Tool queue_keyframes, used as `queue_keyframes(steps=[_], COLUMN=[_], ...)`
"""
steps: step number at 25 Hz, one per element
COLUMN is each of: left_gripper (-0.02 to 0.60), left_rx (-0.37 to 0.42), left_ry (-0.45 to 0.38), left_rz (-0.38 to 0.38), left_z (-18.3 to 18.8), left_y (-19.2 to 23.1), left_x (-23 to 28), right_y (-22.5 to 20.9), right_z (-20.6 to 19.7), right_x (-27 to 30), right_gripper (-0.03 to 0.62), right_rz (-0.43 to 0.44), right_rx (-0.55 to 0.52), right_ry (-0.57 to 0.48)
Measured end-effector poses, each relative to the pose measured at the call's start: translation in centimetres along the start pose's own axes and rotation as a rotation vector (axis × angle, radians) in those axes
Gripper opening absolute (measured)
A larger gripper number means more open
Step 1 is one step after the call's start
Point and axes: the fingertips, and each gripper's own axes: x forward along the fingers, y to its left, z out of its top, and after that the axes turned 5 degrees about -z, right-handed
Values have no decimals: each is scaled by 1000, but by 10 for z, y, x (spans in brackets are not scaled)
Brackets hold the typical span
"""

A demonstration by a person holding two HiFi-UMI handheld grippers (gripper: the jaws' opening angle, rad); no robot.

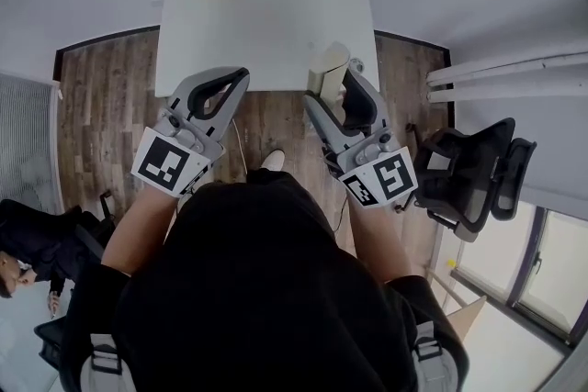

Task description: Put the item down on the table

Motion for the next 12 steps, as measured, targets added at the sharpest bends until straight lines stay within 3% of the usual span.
queue_keyframes(steps=[12], left_gripper=[-6], left_rx=[-4], left_ry=[11], left_rz=[49], left_z=[-10], left_y=[10], left_x=[55], right_y=[-61], right_z=[-16], right_x=[10], right_gripper=[268], right_rz=[16], right_rx=[36], right_ry=[32])
